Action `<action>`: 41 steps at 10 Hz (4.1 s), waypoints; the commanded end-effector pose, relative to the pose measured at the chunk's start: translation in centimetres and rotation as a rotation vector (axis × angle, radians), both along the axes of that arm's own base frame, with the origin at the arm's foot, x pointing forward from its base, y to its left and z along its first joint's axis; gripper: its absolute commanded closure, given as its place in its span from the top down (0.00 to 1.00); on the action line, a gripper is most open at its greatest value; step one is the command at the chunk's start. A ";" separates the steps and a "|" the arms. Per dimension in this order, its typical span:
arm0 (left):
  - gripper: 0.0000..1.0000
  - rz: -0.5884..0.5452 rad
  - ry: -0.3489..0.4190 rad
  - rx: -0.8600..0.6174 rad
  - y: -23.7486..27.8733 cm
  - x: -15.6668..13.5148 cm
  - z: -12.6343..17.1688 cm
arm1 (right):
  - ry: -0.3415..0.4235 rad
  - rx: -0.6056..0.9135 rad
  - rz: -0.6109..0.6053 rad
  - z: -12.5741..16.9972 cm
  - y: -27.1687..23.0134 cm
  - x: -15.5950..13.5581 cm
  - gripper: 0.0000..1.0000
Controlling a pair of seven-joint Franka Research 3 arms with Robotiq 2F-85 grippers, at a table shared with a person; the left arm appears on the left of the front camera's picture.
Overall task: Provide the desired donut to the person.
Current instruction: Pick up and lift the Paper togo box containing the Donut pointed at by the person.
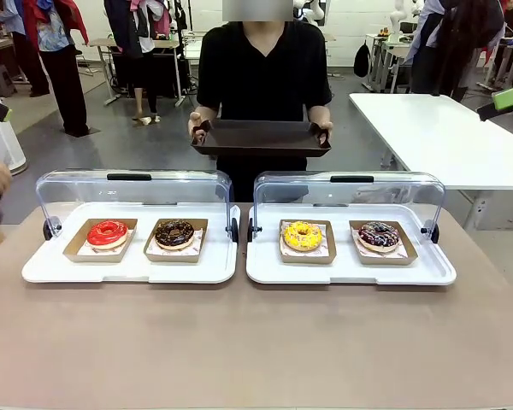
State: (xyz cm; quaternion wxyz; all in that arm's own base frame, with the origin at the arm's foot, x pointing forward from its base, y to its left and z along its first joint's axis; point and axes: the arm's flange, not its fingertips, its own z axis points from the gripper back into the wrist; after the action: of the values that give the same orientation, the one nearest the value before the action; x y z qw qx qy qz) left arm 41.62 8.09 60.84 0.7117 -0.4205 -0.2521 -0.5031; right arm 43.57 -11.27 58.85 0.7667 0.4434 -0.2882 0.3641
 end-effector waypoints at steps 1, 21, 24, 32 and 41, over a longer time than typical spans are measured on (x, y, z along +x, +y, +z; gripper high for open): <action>1.00 0.064 -0.011 0.067 0.0 0.1 0.4 | 0.018 -0.001 0.009 0.0 -0.2 -1.0 1.00; 1.00 0.090 -0.060 0.092 1.3 0.4 0.7 | -0.004 -0.003 0.006 0.5 -0.3 -1.0 1.00; 1.00 0.090 -0.060 0.092 1.3 0.4 0.7 | -0.004 -0.003 0.006 0.5 -0.3 -1.0 1.00; 1.00 0.041 -0.347 0.635 -8.7 -1.7 3.9 | -0.004 -0.003 0.006 0.5 -0.3 -1.0 1.00; 1.00 -0.129 -0.320 0.936 -25.4 -3.3 -8.2 | -0.004 -0.003 0.006 0.5 -0.3 -1.0 1.00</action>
State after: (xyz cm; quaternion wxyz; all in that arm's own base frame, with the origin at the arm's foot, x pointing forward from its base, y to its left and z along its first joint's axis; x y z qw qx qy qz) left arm 38.60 -17.38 53.49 0.7333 0.0176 -0.0504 -0.6778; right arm 42.58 -11.57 59.32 0.7674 0.4405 -0.2825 0.3705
